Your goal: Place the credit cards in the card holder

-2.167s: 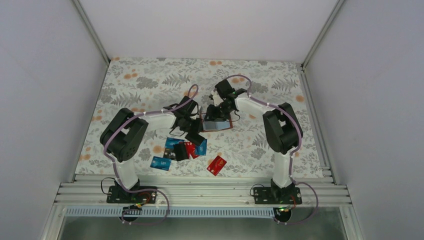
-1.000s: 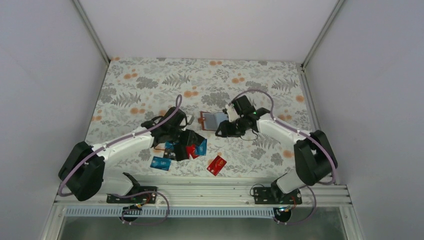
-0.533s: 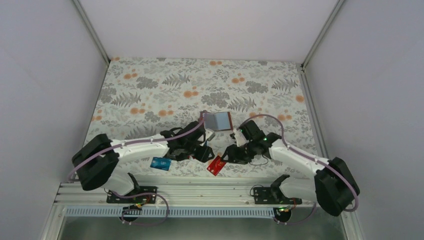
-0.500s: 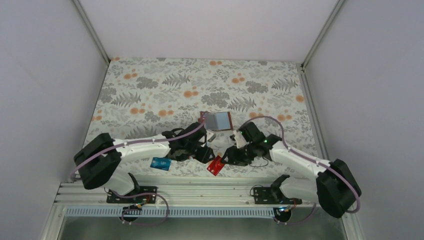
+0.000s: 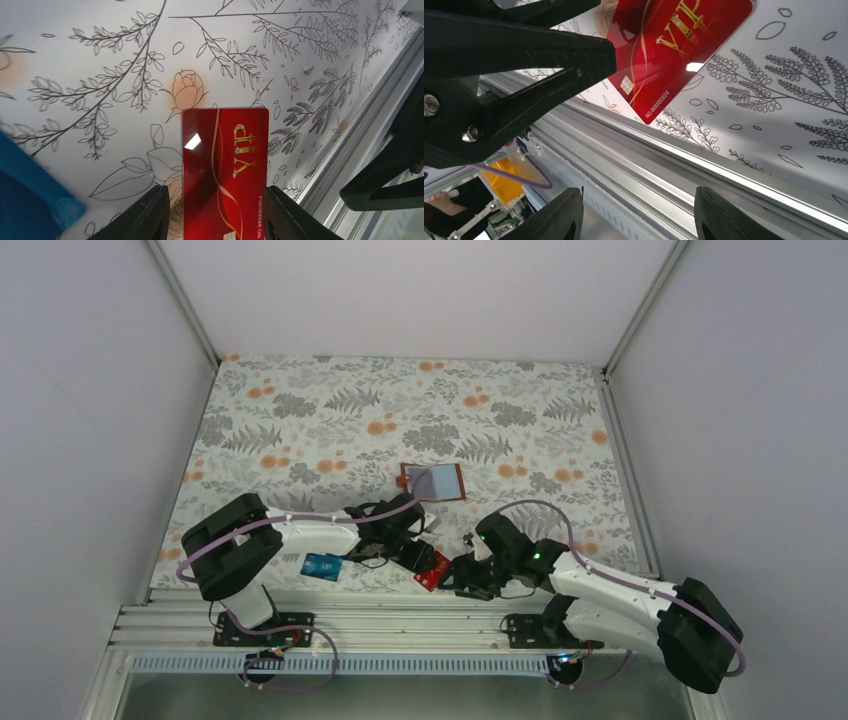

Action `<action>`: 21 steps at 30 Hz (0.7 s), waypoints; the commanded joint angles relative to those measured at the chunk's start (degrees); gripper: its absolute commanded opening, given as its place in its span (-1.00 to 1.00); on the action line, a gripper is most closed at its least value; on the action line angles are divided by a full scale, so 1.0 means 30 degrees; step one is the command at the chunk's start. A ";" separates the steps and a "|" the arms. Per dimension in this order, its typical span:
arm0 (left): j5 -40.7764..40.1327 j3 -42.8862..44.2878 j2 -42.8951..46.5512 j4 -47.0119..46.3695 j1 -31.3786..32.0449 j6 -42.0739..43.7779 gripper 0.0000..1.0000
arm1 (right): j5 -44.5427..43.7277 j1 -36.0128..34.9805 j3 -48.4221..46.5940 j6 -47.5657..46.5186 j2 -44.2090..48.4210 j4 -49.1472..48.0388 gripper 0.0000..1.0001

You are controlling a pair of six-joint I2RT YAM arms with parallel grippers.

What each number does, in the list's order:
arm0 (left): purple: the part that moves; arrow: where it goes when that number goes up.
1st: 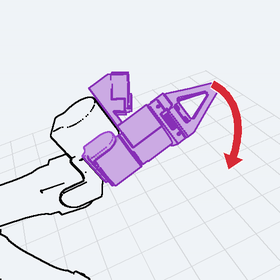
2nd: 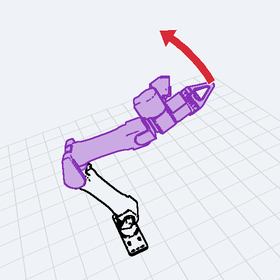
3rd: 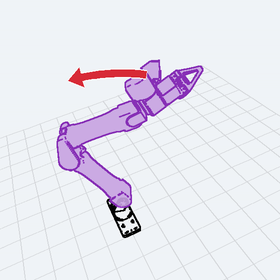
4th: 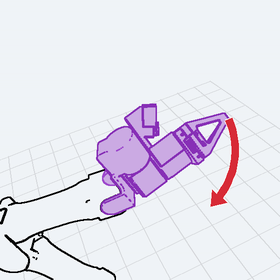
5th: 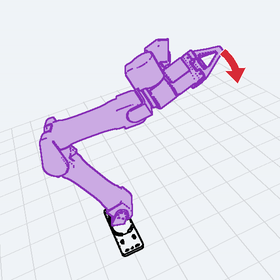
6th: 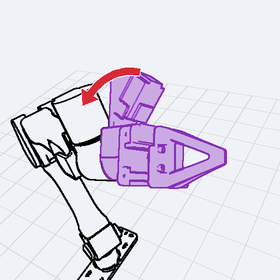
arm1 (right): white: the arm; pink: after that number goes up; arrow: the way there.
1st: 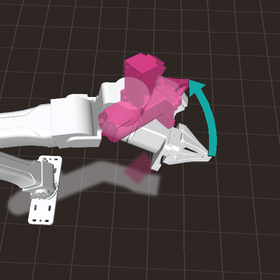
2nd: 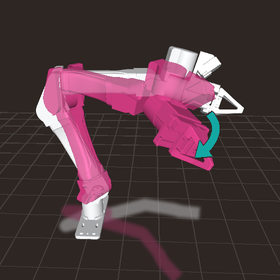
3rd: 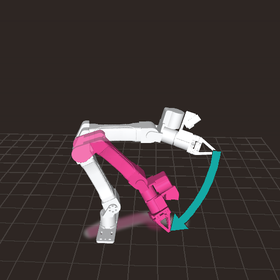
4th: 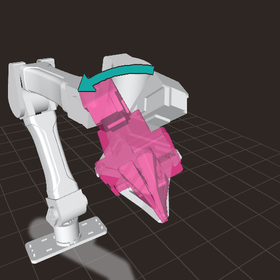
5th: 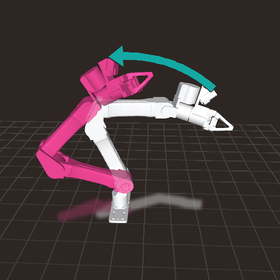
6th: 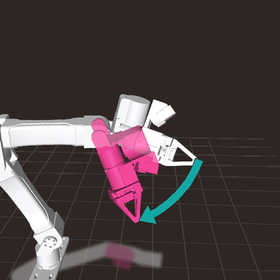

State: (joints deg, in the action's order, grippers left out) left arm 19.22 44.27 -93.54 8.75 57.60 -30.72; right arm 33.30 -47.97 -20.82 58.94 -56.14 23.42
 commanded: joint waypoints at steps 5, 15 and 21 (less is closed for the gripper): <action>0.1026 0.0564 -0.1126 -0.1156 0.0448 0.0035 -0.04 | -0.1494 -0.1097 0.0848 0.3048 -0.0557 -0.2617 0.15; 0.0977 0.0239 -0.1160 -0.1455 0.0968 -0.0336 -0.04 | -0.2107 -0.1628 0.1041 0.3870 -0.2408 -0.4439 0.13; 0.0745 0.0000 -0.0784 -0.1483 0.1160 -0.0739 -0.05 | -0.2545 -0.2054 0.1052 0.4524 -0.2559 -0.4589 0.12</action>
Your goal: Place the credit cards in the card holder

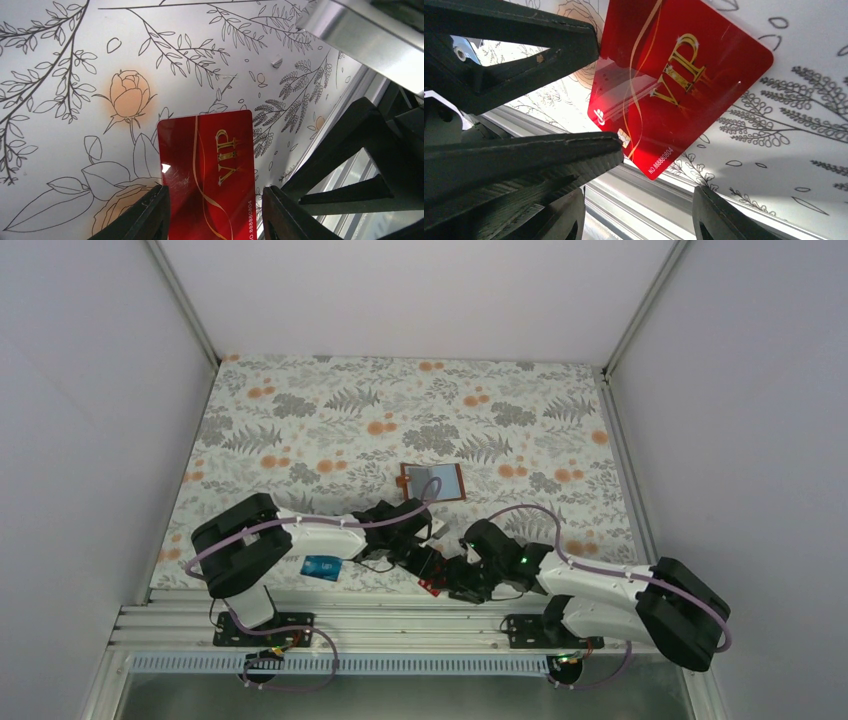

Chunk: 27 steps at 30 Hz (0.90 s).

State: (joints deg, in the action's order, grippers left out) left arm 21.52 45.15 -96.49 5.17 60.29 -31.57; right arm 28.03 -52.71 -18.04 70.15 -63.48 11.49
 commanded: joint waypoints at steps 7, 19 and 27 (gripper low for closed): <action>-0.0065 -0.0464 0.0543 -0.0425 0.0501 -0.0613 -0.05 | -0.1575 -0.1479 0.0551 0.2609 -0.0050 -0.0964 0.10; -0.0003 -0.0620 0.0644 -0.0579 0.0688 -0.0697 -0.05 | -0.2725 -0.1796 0.0688 0.3910 -0.0779 -0.2423 0.00; 0.0330 -0.0807 0.0815 -0.0807 0.0757 -0.0762 -0.11 | -0.3000 -0.1796 0.0609 0.4185 -0.1619 -0.3321 -0.10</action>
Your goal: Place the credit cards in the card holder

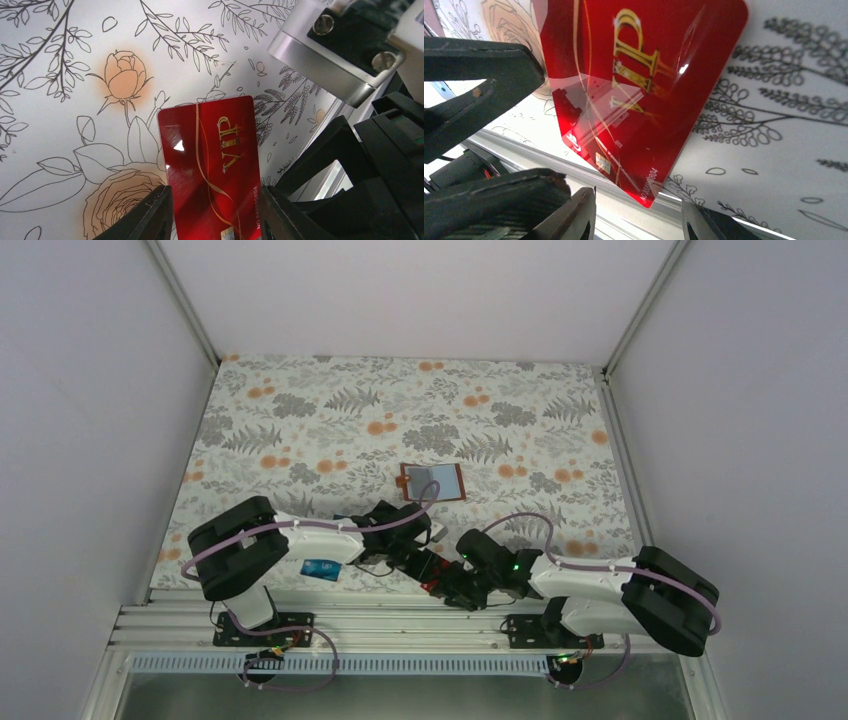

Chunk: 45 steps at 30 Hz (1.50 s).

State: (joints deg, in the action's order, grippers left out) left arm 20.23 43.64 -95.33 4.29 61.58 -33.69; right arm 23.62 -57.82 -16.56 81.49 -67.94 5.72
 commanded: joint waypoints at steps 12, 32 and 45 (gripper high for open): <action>0.2332 -0.0816 0.0622 -0.1599 0.0380 -0.0370 -0.14 | -0.2584 -0.0033 0.0434 0.0817 0.0028 -0.2116 -0.35; 0.1833 -0.1052 0.1520 -0.1479 0.0418 -0.0886 -0.16 | -0.3292 0.0136 -0.0189 0.0353 0.2271 0.0108 -0.92; -0.2274 0.1416 0.7001 0.4583 -0.1767 0.0618 -0.15 | -0.1458 0.4219 -0.4879 -0.8165 0.2837 0.4456 -0.92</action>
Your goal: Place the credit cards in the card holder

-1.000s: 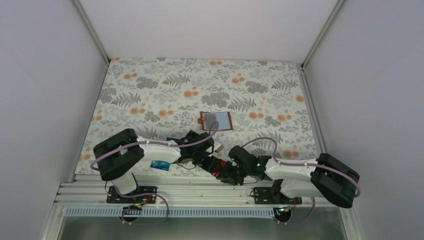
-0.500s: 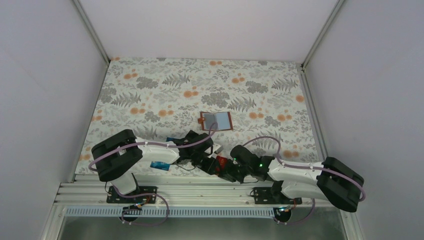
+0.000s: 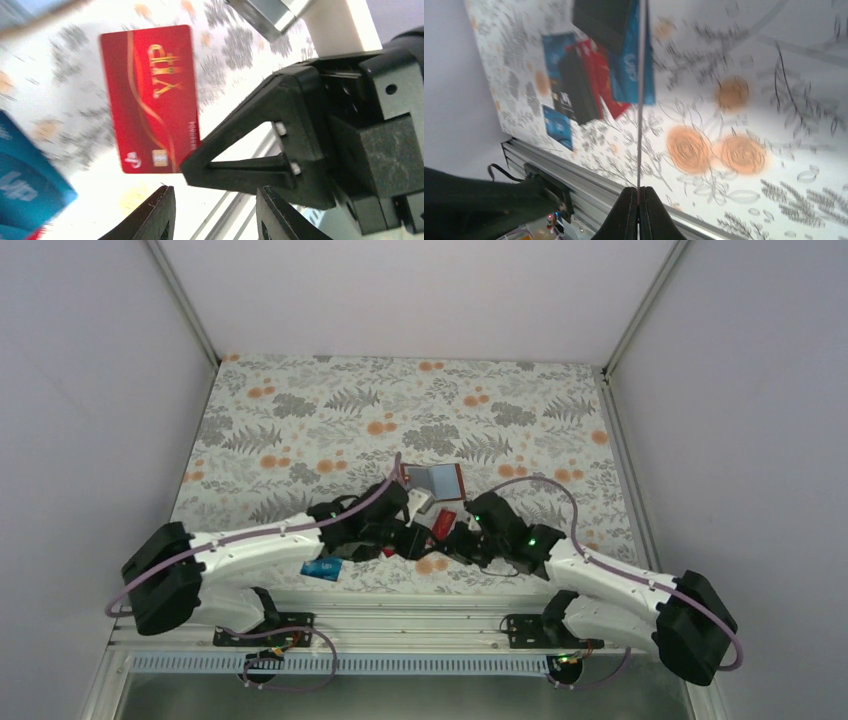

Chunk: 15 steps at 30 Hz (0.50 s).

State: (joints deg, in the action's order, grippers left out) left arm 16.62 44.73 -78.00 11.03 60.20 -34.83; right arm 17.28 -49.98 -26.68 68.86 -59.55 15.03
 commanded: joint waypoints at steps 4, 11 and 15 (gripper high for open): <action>-0.0102 0.2092 0.1762 0.2871 -0.3476 0.2109 -0.15 | 0.2768 0.4191 -0.2835 -0.7438 -0.0640 0.1109 -0.92; 0.3969 0.3259 0.1223 0.1525 -0.6792 0.3612 -0.17 | 0.7804 0.7474 -0.4503 -1.1205 -0.1591 -0.1525 -0.92; 0.6551 0.3635 0.0831 0.0524 -0.8506 0.3606 -0.21 | 1.0293 0.8785 -0.5501 -1.1939 -0.2380 -0.2371 -0.92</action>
State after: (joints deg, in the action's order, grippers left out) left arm 26.65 53.41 -74.56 15.51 38.35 -26.13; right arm 37.80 -26.81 -39.48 39.51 -64.97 12.56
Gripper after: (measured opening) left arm 0.401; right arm 0.042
